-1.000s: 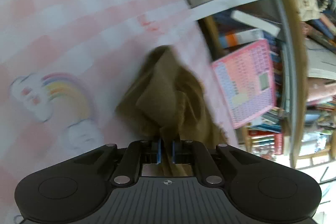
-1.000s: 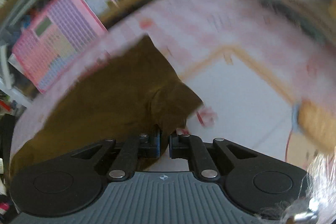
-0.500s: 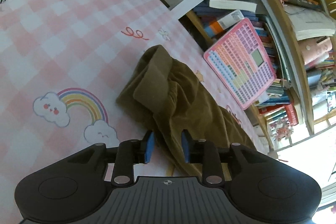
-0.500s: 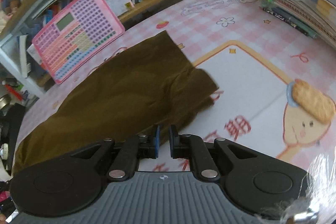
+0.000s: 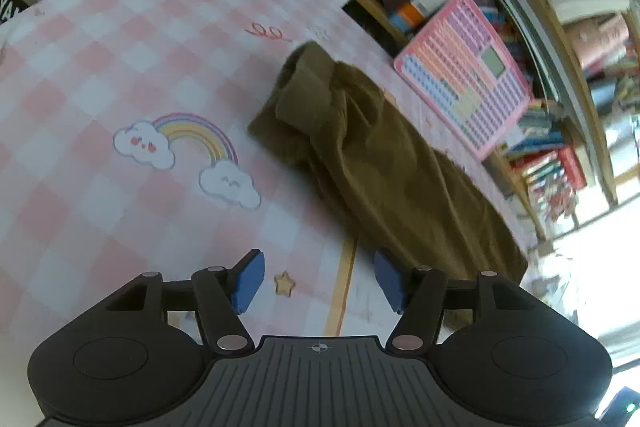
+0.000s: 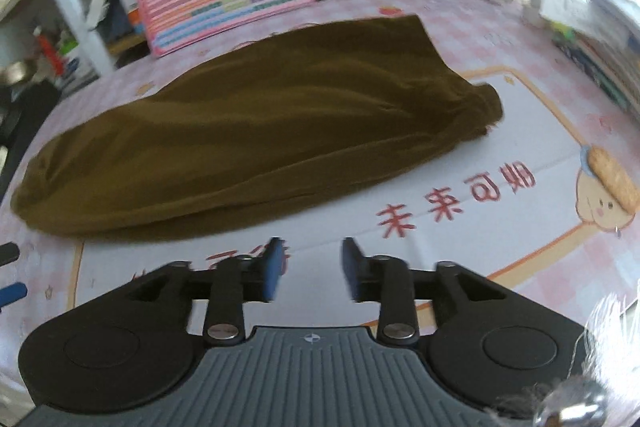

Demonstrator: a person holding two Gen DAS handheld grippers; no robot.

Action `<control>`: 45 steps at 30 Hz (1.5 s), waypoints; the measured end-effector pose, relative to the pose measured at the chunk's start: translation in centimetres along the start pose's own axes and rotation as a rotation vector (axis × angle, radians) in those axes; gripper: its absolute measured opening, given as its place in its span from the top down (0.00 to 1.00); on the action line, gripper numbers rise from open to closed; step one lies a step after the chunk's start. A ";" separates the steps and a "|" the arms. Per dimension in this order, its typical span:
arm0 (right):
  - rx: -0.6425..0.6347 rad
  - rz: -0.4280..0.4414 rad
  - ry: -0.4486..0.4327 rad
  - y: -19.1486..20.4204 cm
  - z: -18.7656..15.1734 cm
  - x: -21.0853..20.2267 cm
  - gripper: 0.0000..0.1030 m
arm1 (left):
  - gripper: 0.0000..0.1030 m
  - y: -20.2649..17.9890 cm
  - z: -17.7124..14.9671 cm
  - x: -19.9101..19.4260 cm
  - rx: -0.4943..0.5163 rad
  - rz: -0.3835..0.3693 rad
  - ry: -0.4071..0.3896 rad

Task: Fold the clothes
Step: 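Lay the folded trousers on the mat and open both tools, then close the left tool on the trouser leg ends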

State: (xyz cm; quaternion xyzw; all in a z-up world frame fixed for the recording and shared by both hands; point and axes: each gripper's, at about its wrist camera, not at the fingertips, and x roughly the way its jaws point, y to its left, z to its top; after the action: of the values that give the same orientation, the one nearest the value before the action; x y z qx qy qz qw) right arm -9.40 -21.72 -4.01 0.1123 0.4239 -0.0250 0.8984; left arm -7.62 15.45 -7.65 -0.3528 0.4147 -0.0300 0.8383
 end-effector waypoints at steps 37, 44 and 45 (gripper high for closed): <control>-0.454 0.044 -0.088 18.3 9.4 15.0 0.39 | 0.47 2.8 3.0 6.7 -0.582 -0.142 -0.128; -0.502 0.051 -0.105 16.3 5.9 9.8 0.39 | 0.59 2.9 2.7 6.7 -0.636 -0.113 -0.155; -0.506 0.062 -0.084 15.7 4.9 9.1 0.40 | 0.60 2.9 2.7 6.6 -0.639 -0.111 -0.158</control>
State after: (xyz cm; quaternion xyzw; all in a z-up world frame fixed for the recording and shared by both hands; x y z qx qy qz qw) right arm 2.32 -7.03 -5.11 -0.1041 0.3755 0.1045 0.9150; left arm -2.05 16.84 -12.81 -0.6213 0.3167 0.0835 0.7118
